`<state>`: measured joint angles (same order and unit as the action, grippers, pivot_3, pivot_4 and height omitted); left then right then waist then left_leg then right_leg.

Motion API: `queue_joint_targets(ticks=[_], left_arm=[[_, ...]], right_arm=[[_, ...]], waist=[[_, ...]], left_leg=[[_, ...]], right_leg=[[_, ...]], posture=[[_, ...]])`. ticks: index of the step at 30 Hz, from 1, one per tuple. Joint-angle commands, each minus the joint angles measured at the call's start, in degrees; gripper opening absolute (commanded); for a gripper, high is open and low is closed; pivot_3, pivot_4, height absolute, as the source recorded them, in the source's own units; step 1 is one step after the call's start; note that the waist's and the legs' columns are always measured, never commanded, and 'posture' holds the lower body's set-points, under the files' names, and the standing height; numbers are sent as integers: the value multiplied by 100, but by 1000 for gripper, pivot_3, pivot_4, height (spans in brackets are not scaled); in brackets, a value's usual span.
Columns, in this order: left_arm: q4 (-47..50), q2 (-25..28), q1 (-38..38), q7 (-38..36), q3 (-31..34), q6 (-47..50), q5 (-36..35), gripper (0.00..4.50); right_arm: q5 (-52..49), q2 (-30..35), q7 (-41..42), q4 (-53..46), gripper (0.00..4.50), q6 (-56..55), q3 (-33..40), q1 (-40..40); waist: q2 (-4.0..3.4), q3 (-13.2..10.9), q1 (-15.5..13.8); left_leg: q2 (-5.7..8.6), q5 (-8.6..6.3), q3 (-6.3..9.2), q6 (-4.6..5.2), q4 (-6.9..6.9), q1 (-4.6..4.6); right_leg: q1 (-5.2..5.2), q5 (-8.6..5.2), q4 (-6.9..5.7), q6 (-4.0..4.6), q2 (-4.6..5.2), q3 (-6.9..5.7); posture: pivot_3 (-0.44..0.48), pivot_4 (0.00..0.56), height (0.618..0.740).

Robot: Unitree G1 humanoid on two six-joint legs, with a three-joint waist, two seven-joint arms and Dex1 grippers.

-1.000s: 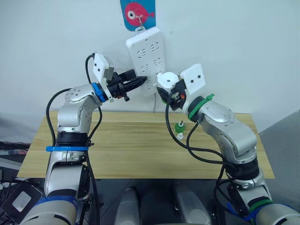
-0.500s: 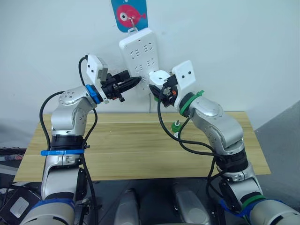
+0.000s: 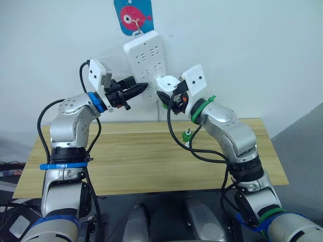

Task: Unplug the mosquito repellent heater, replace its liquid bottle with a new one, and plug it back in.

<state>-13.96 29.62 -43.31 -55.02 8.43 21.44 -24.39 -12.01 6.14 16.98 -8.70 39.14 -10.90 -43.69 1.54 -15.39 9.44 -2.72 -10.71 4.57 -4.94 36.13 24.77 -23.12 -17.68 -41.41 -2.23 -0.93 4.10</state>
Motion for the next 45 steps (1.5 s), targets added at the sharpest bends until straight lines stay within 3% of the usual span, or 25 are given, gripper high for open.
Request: queue_joint_targets(ticks=[1, 7, 11, 12, 23, 31, 38, 41, 45], left_arm=[[415, -194, 36, -271, -378, 94, -136, 1320], [259, -174, 10, -177, -326, -104, 37, 1319], [7, -127, -77, -56, -253, -354, 227, 1318], [-39, -92, -85, -38, -239, -405, 260, 1318], [-459, 210, -172, 339, 61, -728, 262, 1318], [-420, 490, 68, 571, 110, -1011, 468, 3706], [299, 1048, 615, 401, 269, -557, 285, 3706], [1086, 1497, 1348, -113, 400, -98, -93, 3706], [2329, 2162, 2459, -966, 366, 405, -585, 3745]], right_arm=[[191, -221, -140, 345, 2982, -202, -29, -391], [222, -176, -50, 314, 2982, -242, -2, -358], [284, -11, -26, 32, 4350, -165, 19, -203], [301, 77, 6, -144, 4500, -76, -6, -115], [-232, 884, 477, -2152, 4500, 1067, 144, 843], [-433, 987, 538, -2361, 4500, 1237, 164, 868], [-775, 1315, 1018, -2593, 4500, 1248, 132, 1006], [-1088, 1427, 1336, -2774, 4500, 1195, 122, 1142], [-1342, 1466, 1552, -2847, 3586, 1154, 55, 1207]], waist=[[0, 1, 18], [0, 2, 27], [-1, 3, -60], [-1, 3, -94], [-1, 3, -125], [-1, 3, -152], [-2, 3, -159], [-2, 3, -147], [-2, 2, -158]], left_leg=[[0, 1, 0, -1, 0, -1], [0, 14, 0, 0, -2, -2], [4, 19, 2, -1, -7, 2], [3, 19, 6, -1, -10, 11], [6, 16, -12, -6, -18, 21], [3, 28, -10, 12, -30, 23], [8, 27, -8, 12, -37, 38], [4, 27, -8, 11, -37, 33], [-1, 27, -14, 11, -42, 23]], right_leg=[[0, 1, 0, 1, 0, 0], [-1, 9, 0, 0, -2, 1], [-3, 11, 1, -2, 0, -1], [-8, 12, 8, -1, 0, -5], [-9, 11, 36, -6, 13, -5], [-11, 18, 35, -2, 8, -7], [-17, 17, 53, -4, 18, -13], [-17, 16, 47, -4, 15, -12], [-16, 15, 42, -2, 13, -6]], posture=[[-166, 200, 725], [-163, 198, 725], [-163, 200, 725], [-164, 203, 725], [-162, 208, 725], [-151, 211, 725], [-134, 212, 725], [-121, 212, 725], [-92, 211, 725]])
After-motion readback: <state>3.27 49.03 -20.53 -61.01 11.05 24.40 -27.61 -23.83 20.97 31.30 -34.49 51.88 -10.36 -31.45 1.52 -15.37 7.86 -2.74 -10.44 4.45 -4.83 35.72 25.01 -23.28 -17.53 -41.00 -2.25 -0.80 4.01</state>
